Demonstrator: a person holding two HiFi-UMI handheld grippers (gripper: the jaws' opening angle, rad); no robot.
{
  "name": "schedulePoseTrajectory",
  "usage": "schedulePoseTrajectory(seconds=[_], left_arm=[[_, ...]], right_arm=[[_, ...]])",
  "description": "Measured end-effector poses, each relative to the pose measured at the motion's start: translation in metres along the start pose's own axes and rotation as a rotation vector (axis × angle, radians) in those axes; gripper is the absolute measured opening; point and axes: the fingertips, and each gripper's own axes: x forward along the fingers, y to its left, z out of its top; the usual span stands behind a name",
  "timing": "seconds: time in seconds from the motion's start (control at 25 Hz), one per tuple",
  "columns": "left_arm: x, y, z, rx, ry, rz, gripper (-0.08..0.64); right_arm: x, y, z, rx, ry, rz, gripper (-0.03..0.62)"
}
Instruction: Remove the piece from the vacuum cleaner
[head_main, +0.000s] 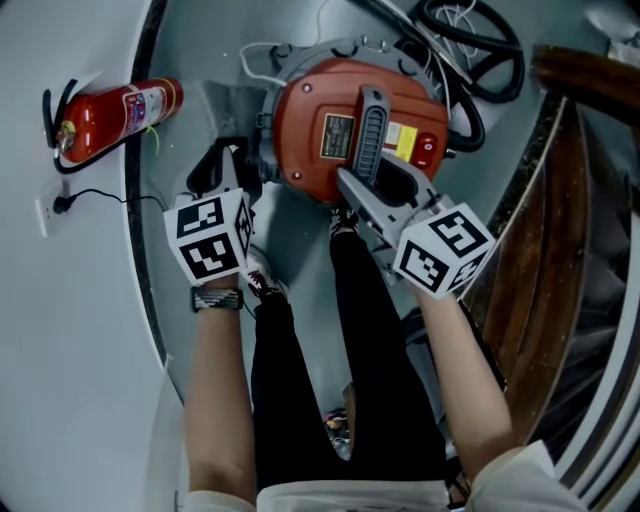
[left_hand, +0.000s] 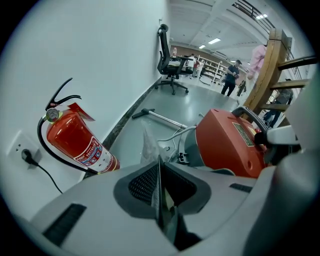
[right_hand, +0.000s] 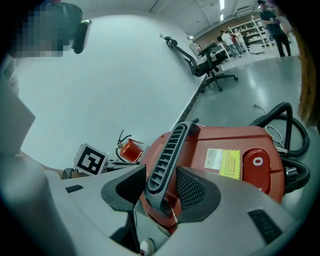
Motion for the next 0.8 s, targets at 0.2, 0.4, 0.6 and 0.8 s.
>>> schedulePoseTrajectory(seconds=[0.2, 0.4, 0.6, 0.8], left_arm=[[0.0, 0.001, 0.0, -0.001, 0.0, 0.006, 0.041], [-0.0003, 0.0023, -0.0001, 0.0, 0.0, 0.01, 0.043], [-0.0001, 0.0027, -0.0002, -0.006, 0.001, 0.013, 0.043], [-0.0001, 0.004, 0.0004, -0.018, -0.002, 0.015, 0.043]], right_arm=[[-0.0004, 0.0001, 0.0001, -0.001, 0.0, 0.0, 0.195], [-0.0002, 0.0003, 0.0, -0.001, 0.0, 0.002, 0.195], [-0.0003, 0.0001, -0.0004, 0.002, 0.002, 0.004, 0.195], [-0.0003, 0.0003, 0.0001, 0.0, 0.001, 0.003, 0.195]])
